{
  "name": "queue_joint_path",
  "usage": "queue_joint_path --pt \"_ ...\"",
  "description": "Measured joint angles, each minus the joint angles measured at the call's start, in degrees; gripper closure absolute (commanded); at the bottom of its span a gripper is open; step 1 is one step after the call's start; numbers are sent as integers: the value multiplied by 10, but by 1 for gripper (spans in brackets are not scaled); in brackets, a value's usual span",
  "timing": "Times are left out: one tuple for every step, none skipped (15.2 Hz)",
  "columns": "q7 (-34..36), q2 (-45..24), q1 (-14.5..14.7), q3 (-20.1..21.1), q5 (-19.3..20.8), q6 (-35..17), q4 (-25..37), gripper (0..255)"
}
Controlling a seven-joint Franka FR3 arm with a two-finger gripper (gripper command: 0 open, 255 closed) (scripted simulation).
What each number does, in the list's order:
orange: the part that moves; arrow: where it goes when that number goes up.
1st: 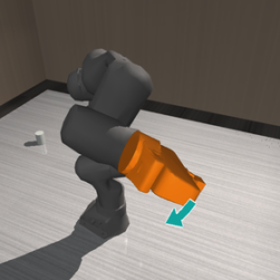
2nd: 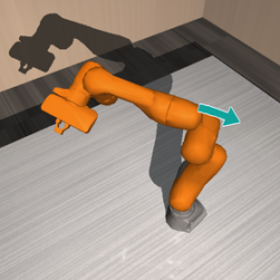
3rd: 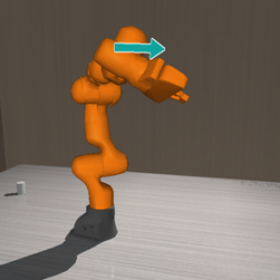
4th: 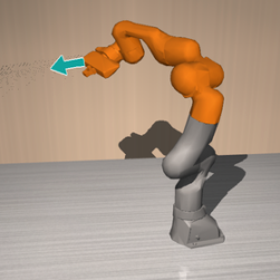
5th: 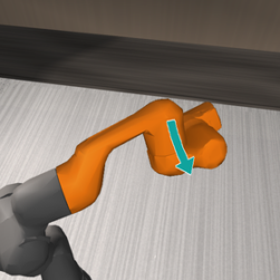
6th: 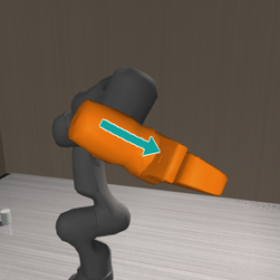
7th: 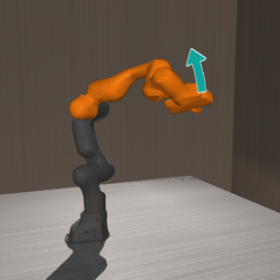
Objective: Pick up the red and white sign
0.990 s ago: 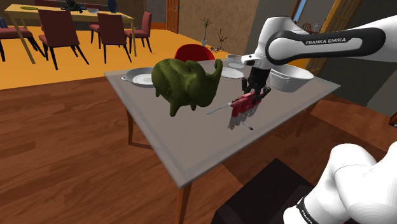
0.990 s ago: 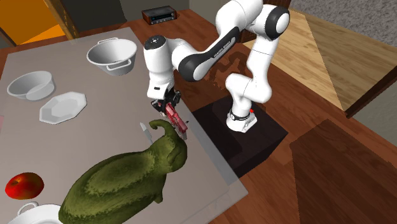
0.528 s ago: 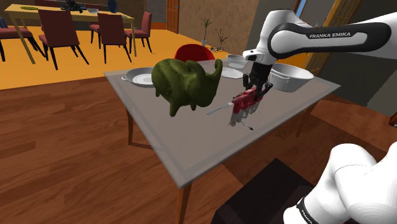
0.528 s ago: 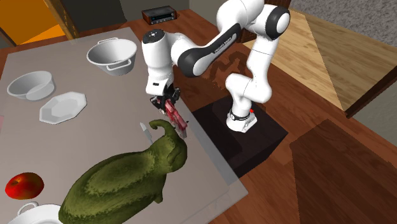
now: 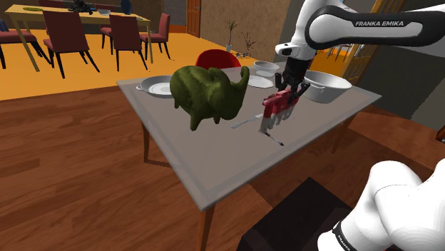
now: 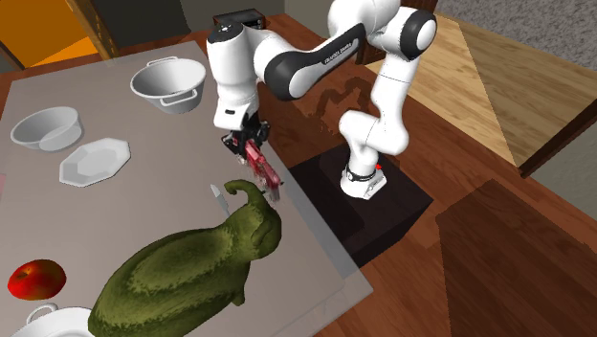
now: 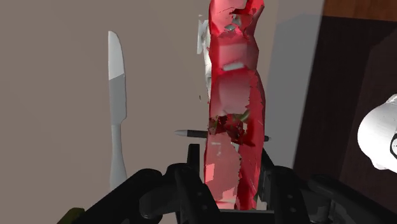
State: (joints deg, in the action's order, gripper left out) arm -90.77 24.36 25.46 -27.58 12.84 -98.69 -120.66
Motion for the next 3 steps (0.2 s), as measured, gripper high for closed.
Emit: queue_joint_path --pt "1 0 1 2 -1 9 9 255" --pt "0 -1 1 3 -2 15 16 255" --pt "-1 -1 1 3 -2 20 21 255"
